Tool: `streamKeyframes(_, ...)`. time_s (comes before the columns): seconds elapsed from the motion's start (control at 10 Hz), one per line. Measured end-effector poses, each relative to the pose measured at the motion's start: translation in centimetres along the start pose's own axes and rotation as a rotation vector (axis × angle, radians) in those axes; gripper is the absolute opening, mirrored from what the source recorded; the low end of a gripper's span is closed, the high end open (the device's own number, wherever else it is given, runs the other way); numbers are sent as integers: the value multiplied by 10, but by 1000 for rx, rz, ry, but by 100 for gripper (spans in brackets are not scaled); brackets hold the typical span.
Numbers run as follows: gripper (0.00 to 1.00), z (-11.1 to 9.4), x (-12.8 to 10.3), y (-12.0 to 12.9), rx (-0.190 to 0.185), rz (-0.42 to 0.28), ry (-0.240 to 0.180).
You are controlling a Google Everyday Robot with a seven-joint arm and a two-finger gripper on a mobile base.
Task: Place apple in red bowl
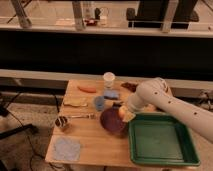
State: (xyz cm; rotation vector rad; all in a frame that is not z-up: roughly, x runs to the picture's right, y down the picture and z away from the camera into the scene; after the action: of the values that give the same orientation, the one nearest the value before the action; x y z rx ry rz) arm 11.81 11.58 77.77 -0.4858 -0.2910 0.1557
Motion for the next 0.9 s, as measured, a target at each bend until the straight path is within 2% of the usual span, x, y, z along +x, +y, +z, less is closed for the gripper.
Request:
streamKeyframes(0.1,25,-9,-1,0,76,1,-8)
streamKeyframes(0.2,20,-20,-2,-1,141,5,-14)
streamKeyframes(0.3,13,-27,-1,-2,182,7,-16)
streamKeyframes(0.4,2,-36,-4,-5,232,7,-18)
streamKeyframes(0.7,0,-33,-1,-21,227,-15,-25)
streamKeyframes(0.9,0,-29,12,-47,224,-17,-32)
